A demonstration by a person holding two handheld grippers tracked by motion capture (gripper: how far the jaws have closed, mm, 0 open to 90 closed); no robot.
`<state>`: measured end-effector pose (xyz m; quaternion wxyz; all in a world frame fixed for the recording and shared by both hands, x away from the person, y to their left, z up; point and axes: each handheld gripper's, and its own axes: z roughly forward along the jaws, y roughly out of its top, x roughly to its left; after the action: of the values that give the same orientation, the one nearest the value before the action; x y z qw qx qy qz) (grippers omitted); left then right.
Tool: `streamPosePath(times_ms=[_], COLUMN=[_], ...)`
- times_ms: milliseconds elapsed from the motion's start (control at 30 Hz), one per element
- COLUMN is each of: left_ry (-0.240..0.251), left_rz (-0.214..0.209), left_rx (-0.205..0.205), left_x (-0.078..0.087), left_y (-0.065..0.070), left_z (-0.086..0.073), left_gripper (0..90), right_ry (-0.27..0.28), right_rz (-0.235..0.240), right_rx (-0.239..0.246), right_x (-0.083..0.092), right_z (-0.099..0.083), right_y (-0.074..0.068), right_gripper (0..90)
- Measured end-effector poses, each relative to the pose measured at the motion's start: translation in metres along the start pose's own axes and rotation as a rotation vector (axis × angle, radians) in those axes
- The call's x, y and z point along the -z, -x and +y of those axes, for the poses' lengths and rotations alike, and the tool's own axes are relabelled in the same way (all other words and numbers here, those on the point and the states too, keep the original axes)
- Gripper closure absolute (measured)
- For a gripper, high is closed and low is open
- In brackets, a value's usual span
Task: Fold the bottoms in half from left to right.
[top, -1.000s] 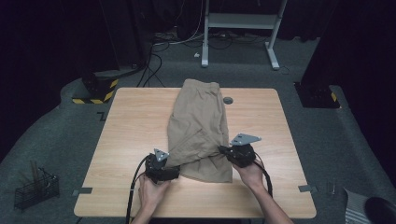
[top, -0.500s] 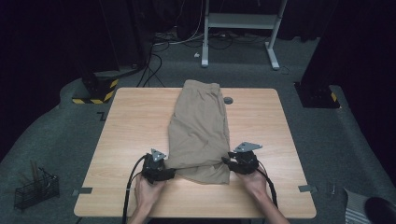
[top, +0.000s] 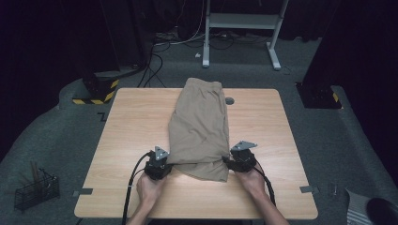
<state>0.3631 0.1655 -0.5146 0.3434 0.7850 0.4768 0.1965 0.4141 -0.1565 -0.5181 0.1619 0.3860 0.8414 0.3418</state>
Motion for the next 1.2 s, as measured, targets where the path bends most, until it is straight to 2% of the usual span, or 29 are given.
streamPosePath(times_ms=[167,233,267,300,367,433,500,567,600,667,733,800,867,933,967,1033,1100,1167,1200], left_ry=[0.037,0.049,0.047,0.044,0.030,0.015,0.015,0.000,-0.004,-0.028,-0.021,-0.025,-0.024,-0.029,-0.033,-0.035,-0.024,-0.022,-0.022], left_rz=[0.014,0.027,0.022,-0.002,-0.014,-0.002,0.016,0.022,0.027,0.045,0.031,0.020,0.026,0.057,0.064,0.048,0.028,0.023,0.027], left_rx=[-0.030,-0.035,-0.023,-0.001,0.019,0.022,0.032,0.054,0.049,0.010,0.016,0.006,-0.040,-0.120,-0.139,-0.127,-0.082,-0.055,-0.039], left_x=[0.022,0.028,0.028,0.025,0.017,0.005,-0.002,-0.010,-0.012,-0.017,-0.017,-0.016,-0.013,-0.008,-0.005,0.000,0.002,0.002,0.002], left_y=[0.002,0.001,-0.001,-0.003,-0.004,-0.003,-0.003,-0.002,-0.001,0.003,0.003,0.004,0.008,0.016,0.019,0.018,0.015,0.012,0.010], left_z=[0.004,0.005,0.005,0.005,0.006,0.008,0.009,0.011,0.011,0.011,0.011,0.011,0.009,0.005,0.003,-0.001,-0.004,-0.005,-0.006], left_gripper=[83.1,79.8,76.2,71.8,62.9,55.2,49.9,44.9,42.1,44.1,51.6,61.1,69.7,76.4,77.6,77.0,71.9,65.4,61.0], right_ry=[0.001,-0.005,-0.006,-0.011,-0.025,-0.025,0.005,0.010,0.001,-0.010,-0.018,-0.015,-0.018,-0.022,-0.027,-0.038,-0.039,-0.007,0.026], right_rz=[0.001,0.003,0.000,-0.003,-0.017,-0.023,0.001,0.013,0.011,-0.010,-0.003,-0.016,-0.031,-0.038,-0.036,-0.025,-0.008,0.009,0.026], right_rx=[0.010,0.010,0.006,0.000,-0.008,-0.003,-0.009,0.010,0.025,0.056,0.067,0.090,0.122,0.140,0.141,0.117,0.088,0.061,0.034], right_x=[0.000,0.000,0.000,0.000,0.001,0.003,0.009,0.012,0.011,0.009,0.005,0.006,0.008,0.010,0.012,0.015,0.017,0.021,0.024], right_z=[0.000,0.001,0.001,0.001,0.003,0.002,0.002,0.002,0.002,0.001,-0.001,-0.002,-0.003,-0.005,-0.006,-0.008,-0.009,-0.008,-0.006], right_y=[0.002,0.002,0.002,0.002,0.001,-0.002,-0.006,-0.011,-0.014,-0.018,-0.018,-0.017,-0.016,-0.014,-0.013,-0.009,-0.006,-0.004,-0.002], right_gripper=[52.3,52.2,52.2,52.1,51.3,51.5,53.6,54.4,56.2,61.6,70.9,81.1,87.0,88.7,89.0,88.8,85.8,76.8,73.9])
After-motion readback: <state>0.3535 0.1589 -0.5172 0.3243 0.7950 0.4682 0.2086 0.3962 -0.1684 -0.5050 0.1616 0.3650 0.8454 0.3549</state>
